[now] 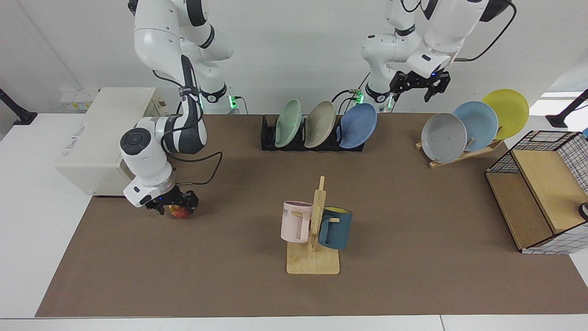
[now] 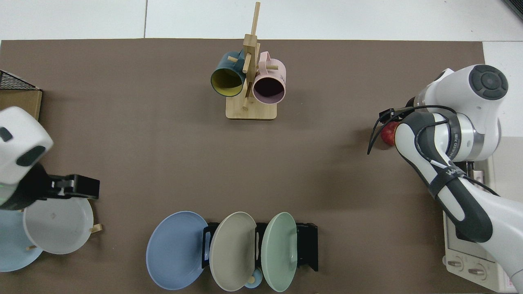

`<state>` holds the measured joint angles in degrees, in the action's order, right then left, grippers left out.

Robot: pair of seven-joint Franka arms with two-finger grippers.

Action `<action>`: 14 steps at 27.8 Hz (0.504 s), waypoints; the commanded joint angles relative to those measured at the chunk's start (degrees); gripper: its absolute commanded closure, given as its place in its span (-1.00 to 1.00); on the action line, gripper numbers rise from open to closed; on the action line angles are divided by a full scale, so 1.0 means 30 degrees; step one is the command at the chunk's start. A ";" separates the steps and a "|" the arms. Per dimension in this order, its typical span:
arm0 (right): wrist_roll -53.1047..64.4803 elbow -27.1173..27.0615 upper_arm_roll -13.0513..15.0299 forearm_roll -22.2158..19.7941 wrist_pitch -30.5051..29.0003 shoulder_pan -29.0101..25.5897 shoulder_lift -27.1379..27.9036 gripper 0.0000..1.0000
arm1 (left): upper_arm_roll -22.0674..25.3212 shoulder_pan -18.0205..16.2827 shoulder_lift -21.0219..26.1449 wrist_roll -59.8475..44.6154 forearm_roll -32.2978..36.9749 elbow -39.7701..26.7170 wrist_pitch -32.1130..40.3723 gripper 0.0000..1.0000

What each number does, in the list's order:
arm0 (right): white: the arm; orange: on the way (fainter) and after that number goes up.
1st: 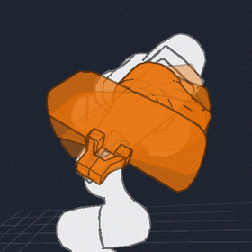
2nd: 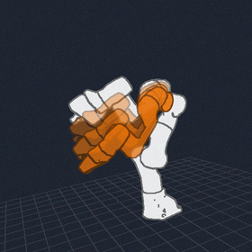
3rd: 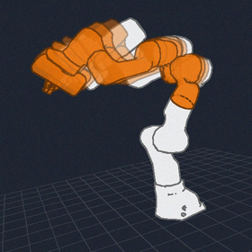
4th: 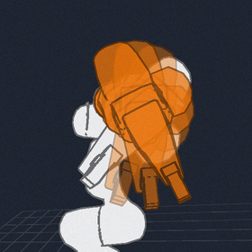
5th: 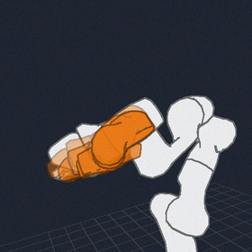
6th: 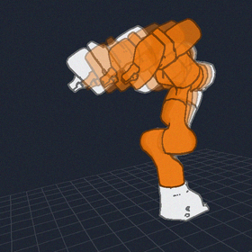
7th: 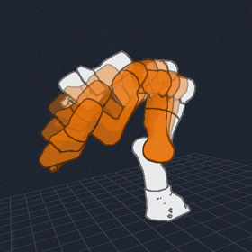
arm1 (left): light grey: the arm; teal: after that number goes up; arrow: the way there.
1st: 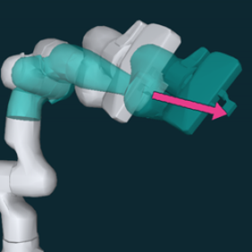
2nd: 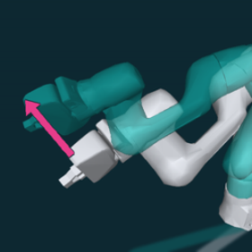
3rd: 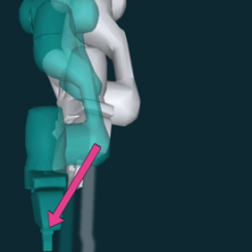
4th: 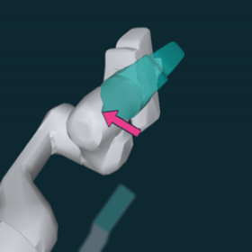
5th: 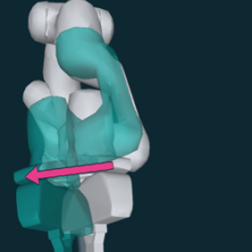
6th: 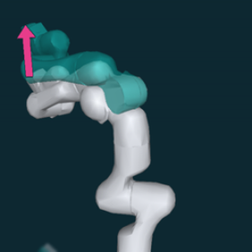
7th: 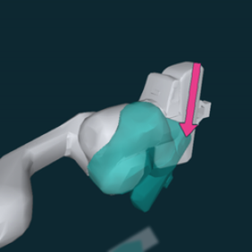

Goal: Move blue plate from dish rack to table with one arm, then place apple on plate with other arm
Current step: 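Reach the left gripper to the blue plate in the dish rack and grasp it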

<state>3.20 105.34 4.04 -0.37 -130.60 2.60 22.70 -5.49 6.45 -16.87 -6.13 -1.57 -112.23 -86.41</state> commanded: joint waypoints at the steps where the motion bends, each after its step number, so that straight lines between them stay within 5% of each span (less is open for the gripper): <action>1: -0.0098 0.0716 -0.0176 -0.0316 -0.0645 -0.0280 -0.0124 -1.00 | 0.0045 0.0777 -0.1701 -0.0007 -0.0762 -0.4505 -0.2099 -0.98; 5: -0.0099 0.0804 -0.0176 -0.0316 -0.0587 -0.0251 -0.0066 -1.00 | -0.0103 0.1335 -0.2256 -0.0211 -0.0969 -0.7290 -0.4412 -0.98; 14: -0.0128 0.0804 -0.0176 -0.0316 -0.0557 -0.0251 0.0227 -1.00 | -0.0073 0.1072 -0.2111 -0.1530 -0.1584 -0.9110 -0.6321 -0.97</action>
<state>3.20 106.96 4.08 -0.37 -131.00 2.60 23.05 -6.03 9.47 -20.49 -9.25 -5.02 -134.97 -101.81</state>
